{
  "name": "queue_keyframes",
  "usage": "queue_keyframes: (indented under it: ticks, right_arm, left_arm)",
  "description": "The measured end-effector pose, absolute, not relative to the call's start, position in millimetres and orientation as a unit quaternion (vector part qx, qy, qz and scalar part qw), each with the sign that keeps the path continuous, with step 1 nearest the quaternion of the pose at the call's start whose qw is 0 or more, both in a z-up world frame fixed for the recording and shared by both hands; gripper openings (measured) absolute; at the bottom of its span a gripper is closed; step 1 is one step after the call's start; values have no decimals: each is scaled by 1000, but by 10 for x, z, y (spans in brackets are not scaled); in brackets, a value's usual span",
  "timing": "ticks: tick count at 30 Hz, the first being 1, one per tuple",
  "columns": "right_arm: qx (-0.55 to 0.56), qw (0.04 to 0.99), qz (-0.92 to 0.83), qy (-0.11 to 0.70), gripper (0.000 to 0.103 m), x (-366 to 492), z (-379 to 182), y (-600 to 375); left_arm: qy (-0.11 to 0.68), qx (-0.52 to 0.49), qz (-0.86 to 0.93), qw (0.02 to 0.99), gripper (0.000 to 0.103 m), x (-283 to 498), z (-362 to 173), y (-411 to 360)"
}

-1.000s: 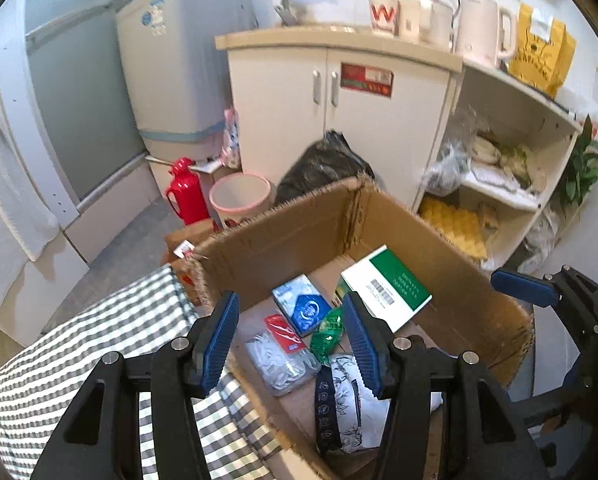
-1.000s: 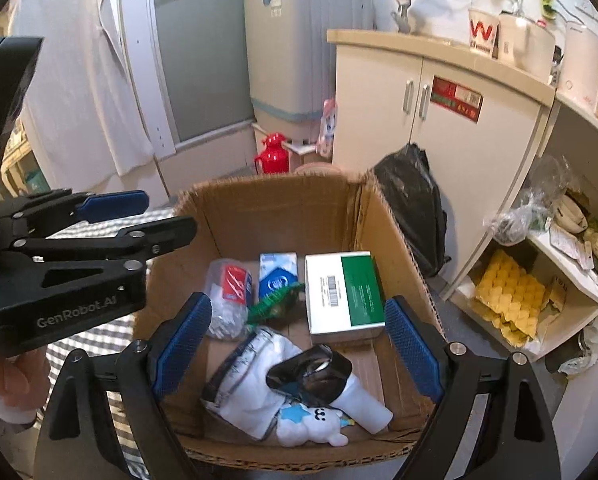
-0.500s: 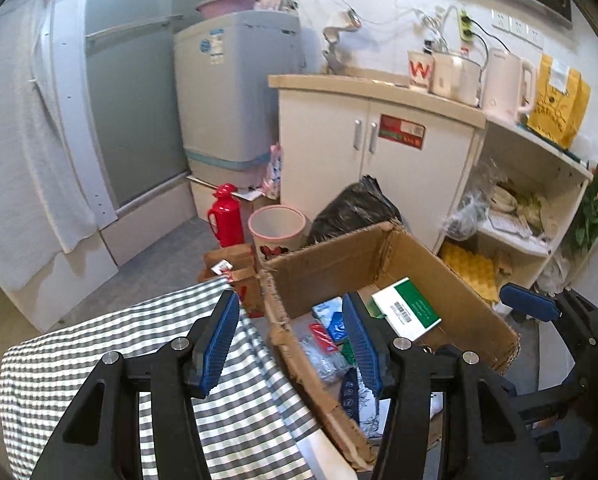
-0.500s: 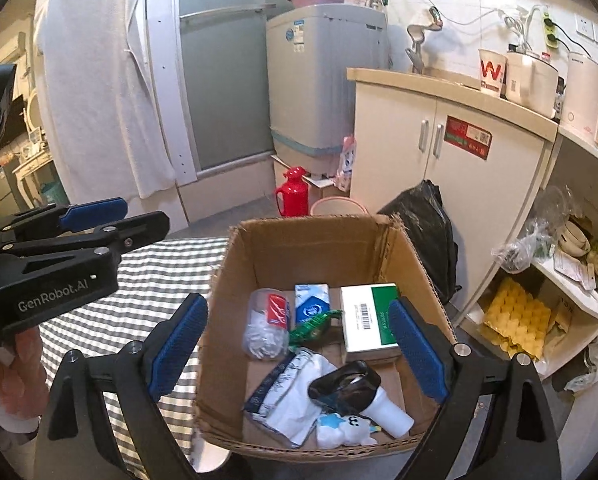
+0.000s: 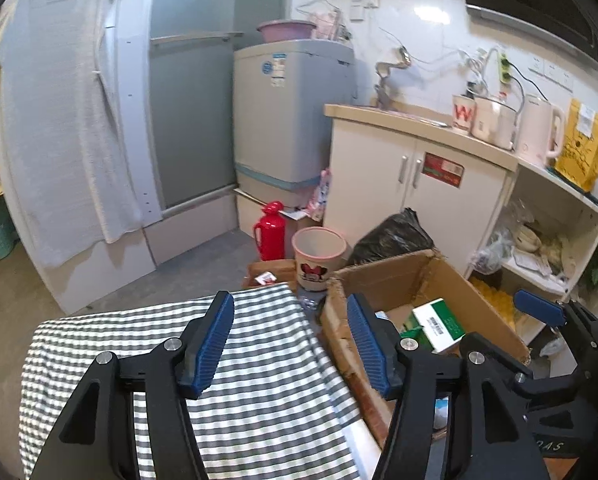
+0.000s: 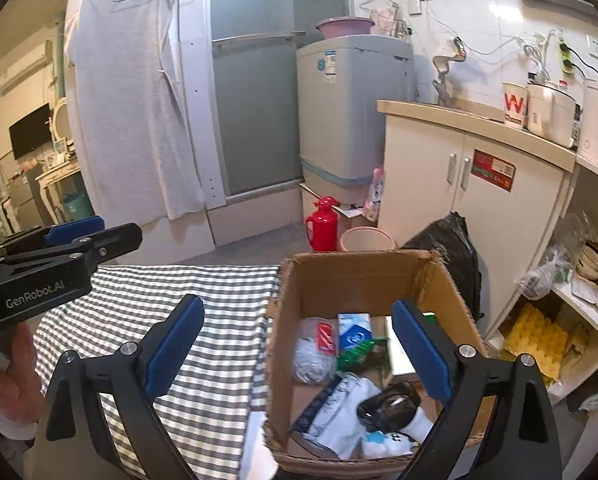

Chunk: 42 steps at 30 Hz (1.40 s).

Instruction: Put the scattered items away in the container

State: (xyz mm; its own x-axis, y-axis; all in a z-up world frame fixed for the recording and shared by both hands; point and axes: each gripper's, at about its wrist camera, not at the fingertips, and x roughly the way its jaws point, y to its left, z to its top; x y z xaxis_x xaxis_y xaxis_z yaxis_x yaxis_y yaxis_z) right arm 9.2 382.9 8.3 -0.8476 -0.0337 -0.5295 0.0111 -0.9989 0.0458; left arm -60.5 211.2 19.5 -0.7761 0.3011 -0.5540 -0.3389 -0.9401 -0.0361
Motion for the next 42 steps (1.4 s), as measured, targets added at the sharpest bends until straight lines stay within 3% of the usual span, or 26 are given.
queue_keyframes:
  ticks: [11, 16, 30, 42]
  right_arm:
    - [259, 65, -964, -9, 101, -37, 123, 3355]
    - [252, 88, -964, -3, 103, -100, 148, 3156]
    - [259, 138, -956, -6, 103, -250, 40, 2636]
    - [263, 134, -955, -5, 103, -251, -47, 2266]
  left_arm:
    - [0, -271, 957, 102, 85, -500, 290, 1424]
    - [-13, -269, 960, 76, 86, -459, 301, 1133]
    - [-16, -269, 963, 6, 103, -333, 238, 431]
    - [-1, -282, 959, 10, 103, -361, 74, 103]
